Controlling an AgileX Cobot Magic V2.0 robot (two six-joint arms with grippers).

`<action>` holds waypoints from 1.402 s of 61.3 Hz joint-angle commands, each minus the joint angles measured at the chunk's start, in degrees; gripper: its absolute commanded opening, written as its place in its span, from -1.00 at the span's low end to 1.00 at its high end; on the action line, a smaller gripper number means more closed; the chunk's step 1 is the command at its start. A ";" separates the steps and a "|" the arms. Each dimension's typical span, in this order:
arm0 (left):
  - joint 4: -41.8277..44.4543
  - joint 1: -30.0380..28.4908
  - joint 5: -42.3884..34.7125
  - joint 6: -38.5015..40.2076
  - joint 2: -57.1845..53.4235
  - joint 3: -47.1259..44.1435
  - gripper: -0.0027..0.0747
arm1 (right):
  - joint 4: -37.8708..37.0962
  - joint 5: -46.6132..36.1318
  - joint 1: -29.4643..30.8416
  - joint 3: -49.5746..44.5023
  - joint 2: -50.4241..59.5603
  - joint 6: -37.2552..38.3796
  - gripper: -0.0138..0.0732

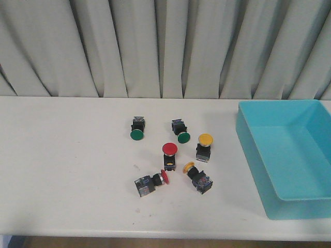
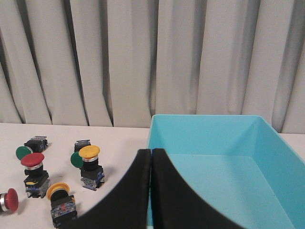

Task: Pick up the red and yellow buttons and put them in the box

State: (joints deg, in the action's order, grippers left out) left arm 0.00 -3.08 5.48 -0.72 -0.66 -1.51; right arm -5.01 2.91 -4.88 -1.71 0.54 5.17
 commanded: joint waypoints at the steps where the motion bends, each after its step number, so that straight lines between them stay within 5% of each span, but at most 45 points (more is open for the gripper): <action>1: -0.30 0.24 -4.08 0.12 -0.80 -2.82 -0.95 | -0.32 -4.23 0.13 -0.37 0.66 -0.39 -0.70; 12: 1.87 0.24 -4.69 -1.31 -0.80 -2.82 -0.95 | -0.32 -4.23 0.13 -0.37 0.66 -0.39 -0.70; 26: 7.12 0.24 -16.13 -1.81 -0.80 -2.27 -0.95 | 0.37 -7.52 0.13 -0.37 0.66 0.03 -0.70; 35: 7.22 0.24 -32.01 8.70 -0.61 -1.26 -0.95 | 1.05 -32.33 0.13 1.67 0.42 0.10 -0.70; 41: 7.77 0.24 -32.84 12.81 2.86 5.63 -0.95 | 3.94 -41.90 0.13 10.48 -3.40 -1.67 -0.70; 49: 11.14 0.24 -19.15 15.99 17.21 23.58 -0.95 | 5.62 -28.41 0.13 30.97 -17.56 -11.49 -0.70; 59: 11.65 0.24 -4.86 23.59 37.39 41.58 -0.95 | 5.62 -7.16 0.07 50.10 -37.36 -12.60 -0.70; 75: 11.68 1.25 -12.63 24.67 54.99 48.43 -0.95 | 7.12 -7.99 -1.52 53.72 -50.97 -12.21 -0.70; 86: 14.30 7.41 -7.11 21.82 60.74 53.05 -0.90 | 6.44 -0.20 -1.52 53.72 -53.30 -12.93 -0.60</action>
State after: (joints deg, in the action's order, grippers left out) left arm 12.67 1.22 -0.42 22.71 58.67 46.96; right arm 2.21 3.90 -6.38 49.89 -52.51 -6.92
